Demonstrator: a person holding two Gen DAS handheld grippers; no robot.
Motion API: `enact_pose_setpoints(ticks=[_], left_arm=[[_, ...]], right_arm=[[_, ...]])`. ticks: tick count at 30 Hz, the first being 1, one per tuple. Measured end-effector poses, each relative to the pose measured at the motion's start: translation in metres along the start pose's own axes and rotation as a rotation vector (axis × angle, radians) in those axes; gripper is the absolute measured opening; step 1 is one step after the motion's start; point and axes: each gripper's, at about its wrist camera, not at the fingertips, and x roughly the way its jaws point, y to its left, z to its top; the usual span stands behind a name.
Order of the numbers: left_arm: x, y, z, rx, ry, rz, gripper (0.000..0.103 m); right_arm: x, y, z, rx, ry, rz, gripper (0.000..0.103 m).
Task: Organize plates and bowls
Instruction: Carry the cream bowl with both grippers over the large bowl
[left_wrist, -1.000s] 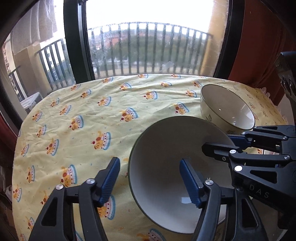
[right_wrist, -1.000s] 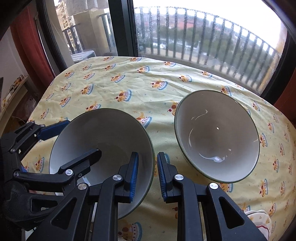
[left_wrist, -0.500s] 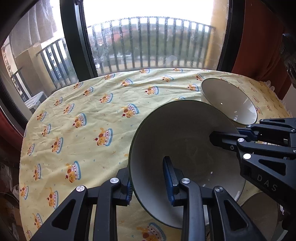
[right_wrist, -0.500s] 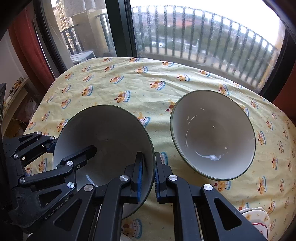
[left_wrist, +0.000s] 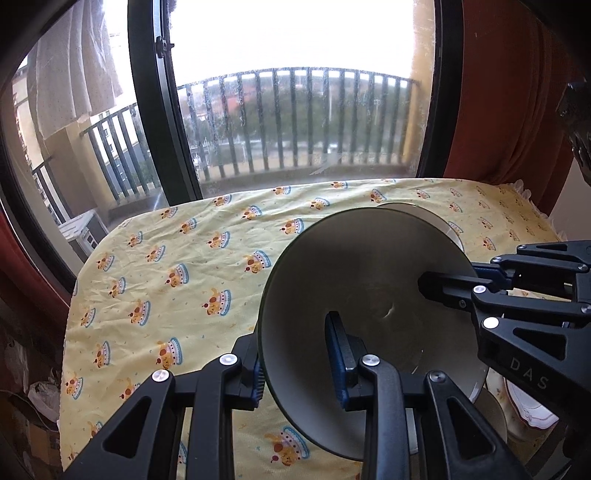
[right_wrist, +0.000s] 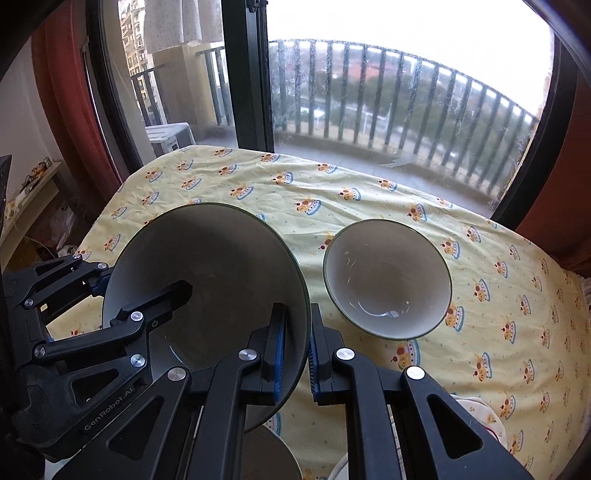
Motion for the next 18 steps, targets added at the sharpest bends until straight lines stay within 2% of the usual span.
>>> enact_pose_setpoints(ticks=[7, 18], left_arm=[[-0.026, -0.011, -0.011, 0.019, -0.044, 0.008, 0.027], [-0.047, -0.028, -0.043, 0.021, -0.039, 0.007, 0.027]], right_arm=[[-0.031, 0.004, -0.016, -0.004, -0.042, -0.002, 0.013], [-0.061, 0.01, -0.056, -0.007, -0.07, 0.001, 0.013]])
